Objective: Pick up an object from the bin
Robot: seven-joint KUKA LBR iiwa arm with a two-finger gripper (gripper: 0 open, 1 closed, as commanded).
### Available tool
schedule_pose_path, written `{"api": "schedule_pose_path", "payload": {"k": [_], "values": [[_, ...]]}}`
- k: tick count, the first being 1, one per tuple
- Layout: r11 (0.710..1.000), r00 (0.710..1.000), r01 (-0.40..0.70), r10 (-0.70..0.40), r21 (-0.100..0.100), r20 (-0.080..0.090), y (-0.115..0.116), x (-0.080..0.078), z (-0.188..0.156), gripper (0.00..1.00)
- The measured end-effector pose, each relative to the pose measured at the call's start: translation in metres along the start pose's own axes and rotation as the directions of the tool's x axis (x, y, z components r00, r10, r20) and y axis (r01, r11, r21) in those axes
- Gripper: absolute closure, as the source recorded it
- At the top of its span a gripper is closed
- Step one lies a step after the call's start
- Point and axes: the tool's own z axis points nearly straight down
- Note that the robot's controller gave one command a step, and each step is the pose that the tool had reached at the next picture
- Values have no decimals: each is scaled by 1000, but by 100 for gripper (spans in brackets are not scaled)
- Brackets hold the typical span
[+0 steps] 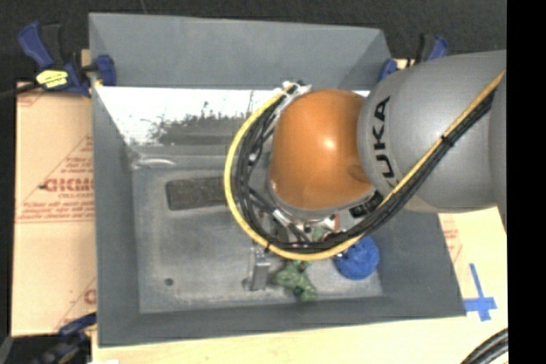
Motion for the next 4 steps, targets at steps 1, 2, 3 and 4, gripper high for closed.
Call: {"api": "schedule_pose_path", "payload": {"k": [1,2,3,4], "values": [[1000,1000,-5,5,-1,8,0,-2,-4,0],[812,812,584,-584,-1,0,-114,-78,112,0],[839,839,544,-544,6,13,-108,-84,23,0],[928,928,372,-372,-4,-3,-133,-2,87,0]]}}
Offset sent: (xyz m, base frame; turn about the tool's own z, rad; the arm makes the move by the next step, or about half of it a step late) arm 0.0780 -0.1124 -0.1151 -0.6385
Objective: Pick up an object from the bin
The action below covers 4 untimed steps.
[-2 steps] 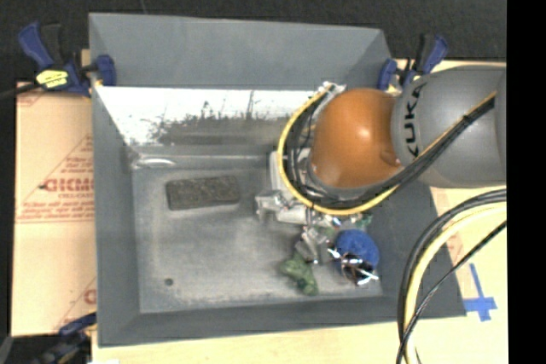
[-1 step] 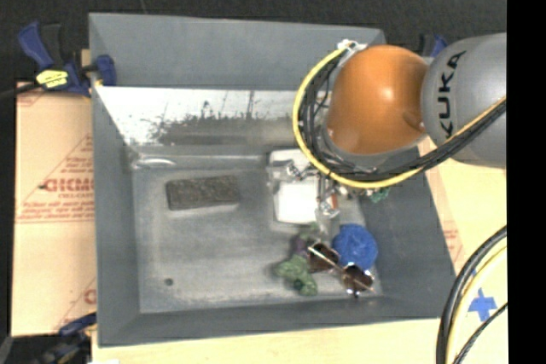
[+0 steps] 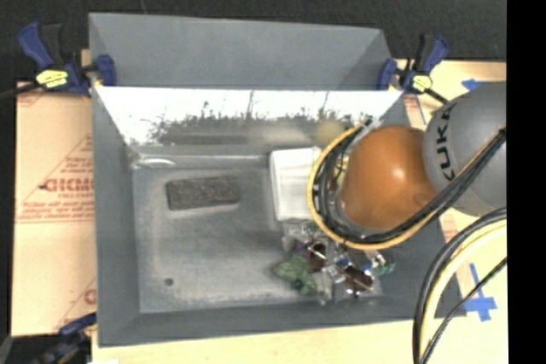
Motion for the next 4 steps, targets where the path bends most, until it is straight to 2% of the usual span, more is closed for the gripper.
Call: {"api": "schedule_pose_path", "payload": {"k": [1,2,3,4], "values": [[807,807,591,-591,16,9,-25,-31,25,0],[628,628,778,-778,28,17,3,-6,26,100],[629,628,777,-778,28,17,3,-6,26,100],[630,629,777,-777,17,12,4,-3,8,100]]}}
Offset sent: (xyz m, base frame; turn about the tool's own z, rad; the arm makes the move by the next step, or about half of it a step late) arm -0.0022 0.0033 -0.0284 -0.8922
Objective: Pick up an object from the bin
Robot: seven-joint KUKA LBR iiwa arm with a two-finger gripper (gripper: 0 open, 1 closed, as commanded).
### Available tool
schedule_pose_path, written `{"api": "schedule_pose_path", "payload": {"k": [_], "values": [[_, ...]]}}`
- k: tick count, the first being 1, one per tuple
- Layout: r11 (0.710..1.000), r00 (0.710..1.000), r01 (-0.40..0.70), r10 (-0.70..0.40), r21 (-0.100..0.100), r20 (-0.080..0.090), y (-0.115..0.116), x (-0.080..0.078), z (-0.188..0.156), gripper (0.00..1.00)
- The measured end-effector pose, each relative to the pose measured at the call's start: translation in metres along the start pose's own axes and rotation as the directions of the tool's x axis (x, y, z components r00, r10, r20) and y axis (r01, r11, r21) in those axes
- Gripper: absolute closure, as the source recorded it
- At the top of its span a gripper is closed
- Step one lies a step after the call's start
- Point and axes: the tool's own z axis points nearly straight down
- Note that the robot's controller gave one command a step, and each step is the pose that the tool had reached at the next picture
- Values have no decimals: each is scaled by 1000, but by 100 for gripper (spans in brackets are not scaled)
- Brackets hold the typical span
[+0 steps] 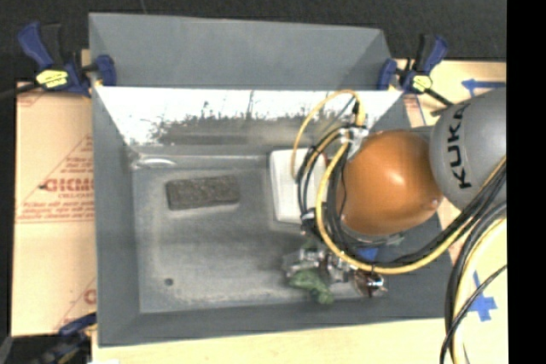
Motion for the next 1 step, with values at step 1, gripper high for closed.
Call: {"api": "schedule_pose_path", "payload": {"k": [1], "values": [[1000,1000,-3,3,3,-1,-1,1,-29,100]]}}
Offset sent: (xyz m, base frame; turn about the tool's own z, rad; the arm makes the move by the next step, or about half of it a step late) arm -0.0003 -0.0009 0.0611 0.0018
